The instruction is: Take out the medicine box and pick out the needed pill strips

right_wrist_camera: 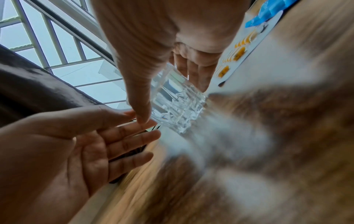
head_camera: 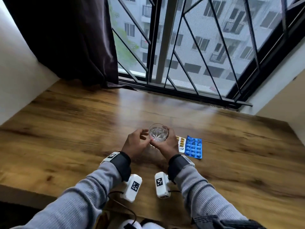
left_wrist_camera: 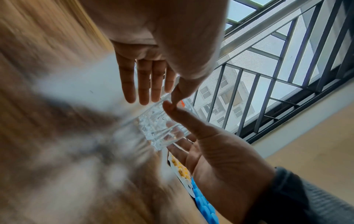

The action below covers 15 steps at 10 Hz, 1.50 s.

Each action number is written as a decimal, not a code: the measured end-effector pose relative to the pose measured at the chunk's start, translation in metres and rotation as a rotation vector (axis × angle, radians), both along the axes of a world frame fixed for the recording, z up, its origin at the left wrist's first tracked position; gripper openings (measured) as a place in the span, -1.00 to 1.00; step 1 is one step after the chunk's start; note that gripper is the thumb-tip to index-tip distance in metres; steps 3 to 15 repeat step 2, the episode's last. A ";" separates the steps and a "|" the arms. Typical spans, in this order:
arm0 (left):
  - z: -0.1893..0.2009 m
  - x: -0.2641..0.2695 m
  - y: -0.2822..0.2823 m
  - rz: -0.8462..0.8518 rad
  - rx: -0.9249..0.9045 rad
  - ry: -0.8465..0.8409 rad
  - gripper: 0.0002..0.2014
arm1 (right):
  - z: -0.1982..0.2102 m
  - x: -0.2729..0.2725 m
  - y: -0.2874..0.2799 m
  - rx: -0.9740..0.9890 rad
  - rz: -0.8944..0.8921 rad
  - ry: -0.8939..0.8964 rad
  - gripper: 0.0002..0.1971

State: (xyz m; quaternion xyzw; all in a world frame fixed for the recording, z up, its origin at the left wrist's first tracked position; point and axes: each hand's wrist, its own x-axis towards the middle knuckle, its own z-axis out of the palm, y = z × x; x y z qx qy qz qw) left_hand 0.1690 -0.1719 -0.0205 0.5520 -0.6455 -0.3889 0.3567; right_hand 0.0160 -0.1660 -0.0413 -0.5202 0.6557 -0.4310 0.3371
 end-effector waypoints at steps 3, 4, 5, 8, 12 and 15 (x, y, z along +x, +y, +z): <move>0.030 -0.007 0.005 0.145 -0.163 -0.073 -0.55 | 0.042 -0.035 0.015 -0.068 0.166 0.186 -0.02; 0.030 -0.007 0.005 0.145 -0.163 -0.073 -0.55 | 0.042 -0.035 0.015 -0.068 0.166 0.186 -0.02; 0.030 -0.007 0.005 0.145 -0.163 -0.073 -0.55 | 0.042 -0.035 0.015 -0.068 0.166 0.186 -0.02; 0.030 -0.007 0.005 0.145 -0.163 -0.073 -0.55 | 0.042 -0.035 0.015 -0.068 0.166 0.186 -0.02; 0.030 -0.007 0.005 0.145 -0.163 -0.073 -0.55 | 0.042 -0.035 0.015 -0.068 0.166 0.186 -0.02; 0.030 -0.007 0.005 0.145 -0.163 -0.073 -0.55 | 0.042 -0.035 0.015 -0.068 0.166 0.186 -0.02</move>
